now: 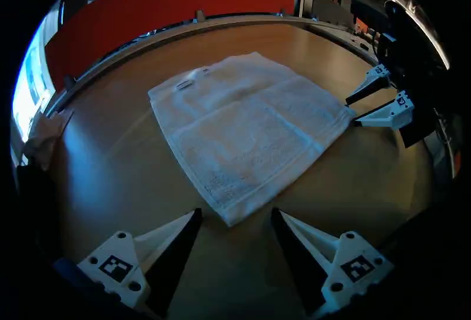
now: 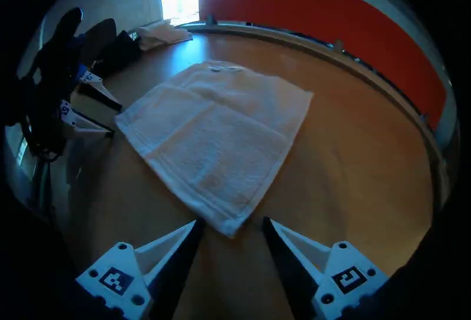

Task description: Fold towel

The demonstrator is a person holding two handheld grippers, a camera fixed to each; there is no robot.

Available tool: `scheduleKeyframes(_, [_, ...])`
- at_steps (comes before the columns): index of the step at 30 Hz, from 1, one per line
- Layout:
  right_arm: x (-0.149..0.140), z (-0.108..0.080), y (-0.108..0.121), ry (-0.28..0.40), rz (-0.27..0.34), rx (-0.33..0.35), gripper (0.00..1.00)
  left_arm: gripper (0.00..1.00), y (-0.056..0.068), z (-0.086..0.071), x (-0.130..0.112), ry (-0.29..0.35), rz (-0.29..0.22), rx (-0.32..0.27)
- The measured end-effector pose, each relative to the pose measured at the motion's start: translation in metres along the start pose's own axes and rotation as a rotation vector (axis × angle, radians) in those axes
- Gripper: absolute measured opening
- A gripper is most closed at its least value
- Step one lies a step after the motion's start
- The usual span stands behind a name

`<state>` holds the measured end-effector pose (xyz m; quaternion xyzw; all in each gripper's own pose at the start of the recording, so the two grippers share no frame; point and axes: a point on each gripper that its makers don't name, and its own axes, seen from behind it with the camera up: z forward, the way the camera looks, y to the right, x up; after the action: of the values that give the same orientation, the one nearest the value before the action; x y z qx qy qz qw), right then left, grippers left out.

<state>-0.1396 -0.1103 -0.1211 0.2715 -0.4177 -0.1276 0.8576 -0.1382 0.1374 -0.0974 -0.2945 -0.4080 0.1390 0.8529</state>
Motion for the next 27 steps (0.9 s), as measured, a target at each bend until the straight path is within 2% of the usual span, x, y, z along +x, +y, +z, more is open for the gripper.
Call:
scheduleKeyframes(4, [0.001,0.000,-0.001,0.002,-0.003,0.004,0.71,0.79,-0.003,0.000,0.000,0.000,-0.017,0.013])
scheduleKeyframes(9, [0.001,0.000,-0.002,0.004,-0.008,0.010,0.64,0.76,-0.002,0.000,0.000,-0.001,-0.023,0.023])
scheduleKeyframes(15, [0.002,0.001,-0.006,0.006,-0.014,0.017,0.50,0.69,0.000,0.000,0.000,-0.006,-0.027,0.024])
scheduleKeyframes(18, [0.002,0.002,-0.007,0.005,-0.019,0.019,0.46,0.65,0.002,0.000,0.000,-0.009,-0.027,0.024])
scheduleKeyframes(20, [0.003,0.002,-0.008,0.004,-0.017,0.021,0.43,0.56,0.003,0.000,0.000,-0.012,-0.028,0.023])
scheduleKeyframes(27, [0.003,0.003,-0.007,0.003,-0.013,0.017,0.31,0.35,0.007,-0.001,0.001,-0.015,-0.033,0.029])
